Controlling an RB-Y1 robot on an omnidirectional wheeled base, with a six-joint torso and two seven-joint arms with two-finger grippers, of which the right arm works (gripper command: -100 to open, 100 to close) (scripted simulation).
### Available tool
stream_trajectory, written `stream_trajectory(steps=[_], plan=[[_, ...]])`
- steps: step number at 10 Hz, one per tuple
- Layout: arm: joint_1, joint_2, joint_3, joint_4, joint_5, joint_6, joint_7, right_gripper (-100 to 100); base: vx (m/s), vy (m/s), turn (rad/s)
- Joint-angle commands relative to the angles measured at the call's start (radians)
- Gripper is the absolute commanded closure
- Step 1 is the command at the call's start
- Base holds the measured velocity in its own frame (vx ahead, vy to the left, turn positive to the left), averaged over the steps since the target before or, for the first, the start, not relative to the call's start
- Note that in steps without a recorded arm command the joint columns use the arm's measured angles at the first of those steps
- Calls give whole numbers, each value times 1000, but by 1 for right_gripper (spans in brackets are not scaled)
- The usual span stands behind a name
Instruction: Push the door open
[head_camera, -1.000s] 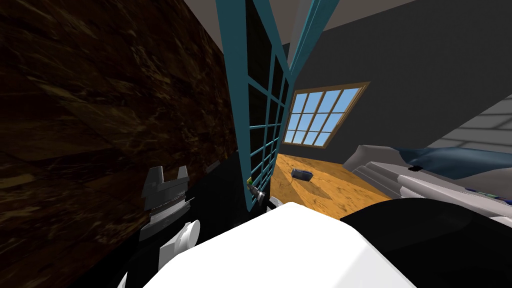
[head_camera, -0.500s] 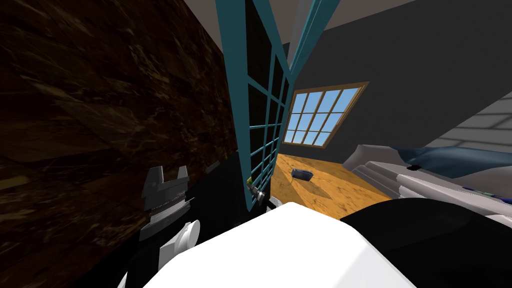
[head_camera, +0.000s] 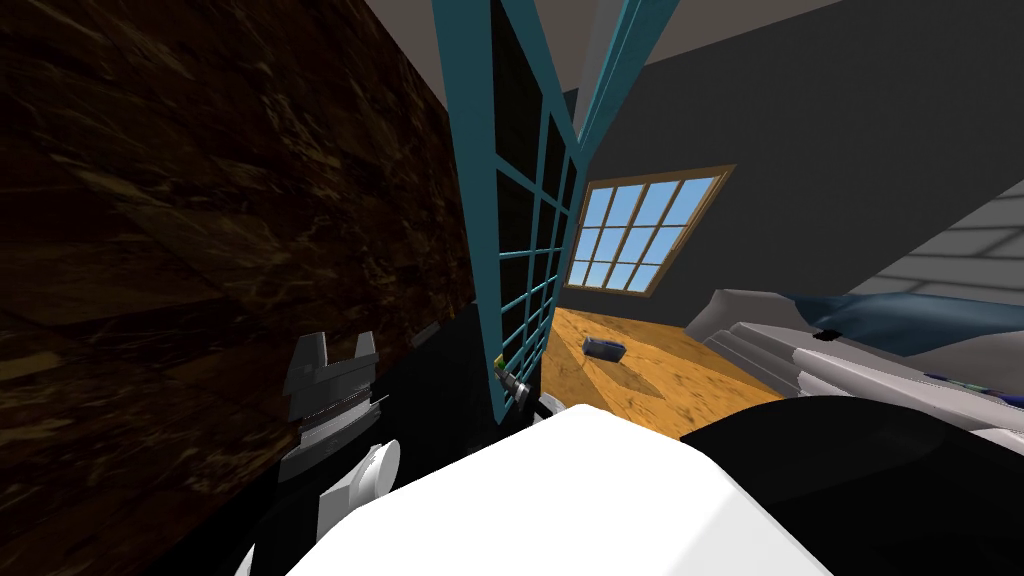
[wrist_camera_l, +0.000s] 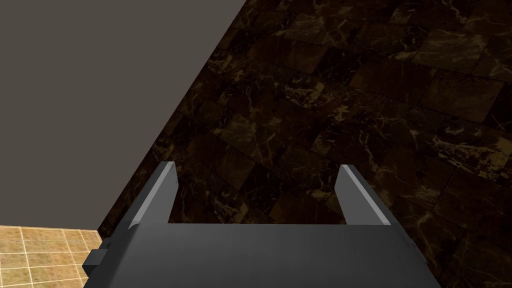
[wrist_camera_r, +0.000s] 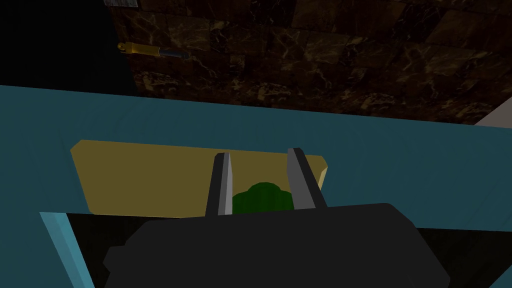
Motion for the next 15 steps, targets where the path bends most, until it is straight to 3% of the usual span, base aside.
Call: stream_trajectory(steps=[1, 5, 7, 10, 11, 13, 14, 15], plan=[[-4, -4, 2, 4, -14, 0, -35, 100, 14, 46, -3], [-8, -7, 3, 8, -26, 0, -66, 100, 37, 51, -19], [-15, -12, 6, 16, -51, 0, -129, 100, 51, 58, -49], [-15, -12, 6, 16, -51, 0, -129, 100, 35, 28, -5], [-21, -15, 8, 22, -71, 0, -181, 100, 68, 59, -35], [-21, -15, 8, 22, -71, 0, -182, 100, 44, 46, -42], [-21, -15, 8, -18, -71, 0, -182, 100, 0, 0, 0], [-21, -15, 8, 18, -71, 0, -182, 100, -4, -8, 38]])
